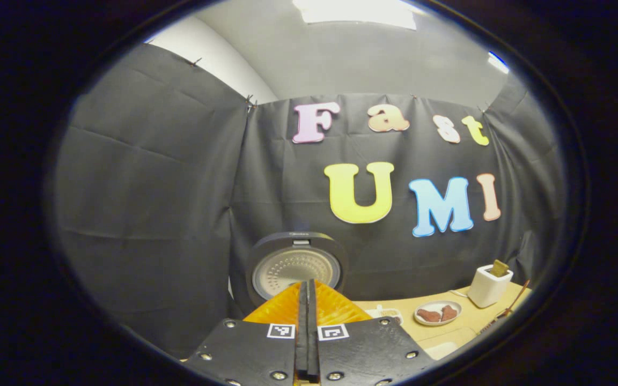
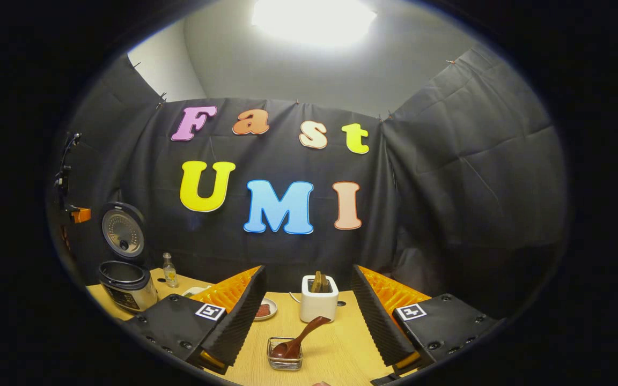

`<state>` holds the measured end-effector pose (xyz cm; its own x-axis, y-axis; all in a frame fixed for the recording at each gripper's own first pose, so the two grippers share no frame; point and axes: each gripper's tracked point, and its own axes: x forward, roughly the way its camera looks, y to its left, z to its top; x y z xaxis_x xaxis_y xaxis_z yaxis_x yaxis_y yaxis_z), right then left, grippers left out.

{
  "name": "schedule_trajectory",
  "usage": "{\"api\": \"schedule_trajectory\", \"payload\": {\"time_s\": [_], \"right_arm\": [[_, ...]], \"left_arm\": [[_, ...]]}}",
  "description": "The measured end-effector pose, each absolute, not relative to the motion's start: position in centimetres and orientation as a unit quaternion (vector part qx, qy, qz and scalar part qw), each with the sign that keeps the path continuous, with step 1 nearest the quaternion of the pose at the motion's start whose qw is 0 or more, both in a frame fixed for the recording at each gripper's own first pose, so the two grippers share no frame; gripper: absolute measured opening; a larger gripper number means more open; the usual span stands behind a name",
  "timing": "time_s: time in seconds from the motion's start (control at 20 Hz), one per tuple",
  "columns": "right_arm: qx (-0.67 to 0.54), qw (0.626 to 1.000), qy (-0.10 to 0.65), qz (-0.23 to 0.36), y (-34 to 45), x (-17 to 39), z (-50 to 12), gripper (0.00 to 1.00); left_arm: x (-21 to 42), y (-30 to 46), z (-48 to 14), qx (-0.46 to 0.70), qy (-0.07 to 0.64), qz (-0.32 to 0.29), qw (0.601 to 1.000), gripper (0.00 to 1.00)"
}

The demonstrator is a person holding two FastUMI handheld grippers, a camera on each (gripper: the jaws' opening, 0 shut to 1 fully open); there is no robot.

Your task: Close the left gripper, press the button to open the rice cooker; take a wooden spoon from the chopstick holder with the right hand, scoop a spoonful of rice and pour it into the rice cooker, then put the wooden spoon back into the chopstick holder.

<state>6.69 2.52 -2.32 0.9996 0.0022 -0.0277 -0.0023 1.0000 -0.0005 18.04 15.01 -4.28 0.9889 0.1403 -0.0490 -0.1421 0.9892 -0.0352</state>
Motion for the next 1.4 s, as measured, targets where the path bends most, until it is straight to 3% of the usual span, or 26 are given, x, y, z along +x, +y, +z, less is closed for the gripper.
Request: {"api": "schedule_trajectory", "payload": {"time_s": [0.05,0.15,0.3,0.8,1.35,1.4], "right_arm": [[0.003,1.000,0.016,0.004,2.5,7.0,-2.6,0.97],[0.011,1.000,0.026,0.010,2.4,7.7,-3.4,0.99],[0.031,0.998,0.046,0.014,2.0,9.3,-5.0,0.97],[0.073,0.989,0.128,0.014,0.9,14.8,-11.8,0.99],[0.123,0.966,0.228,0.011,1.1,17.8,-20.4,0.98],[0.127,0.963,0.238,0.012,1.1,17.9,-21.2,0.93]], "left_arm": [[17.2,15.1,-3.5,-0.020,0.017,0.075,0.997,0.02],[15.8,14.7,-2.4,-0.024,0.011,0.074,0.997,0.19],[13.4,14.5,-1.3,-0.014,0.002,0.078,0.997,0.77],[6.8,13.3,-0.1,0.007,0.004,0.094,0.996,0.78],[4.0,13.2,1.7,0.022,0.005,0.106,0.994,0.78],[3.9,13.4,1.8,0.022,0.006,0.108,0.994,0.78]]}}
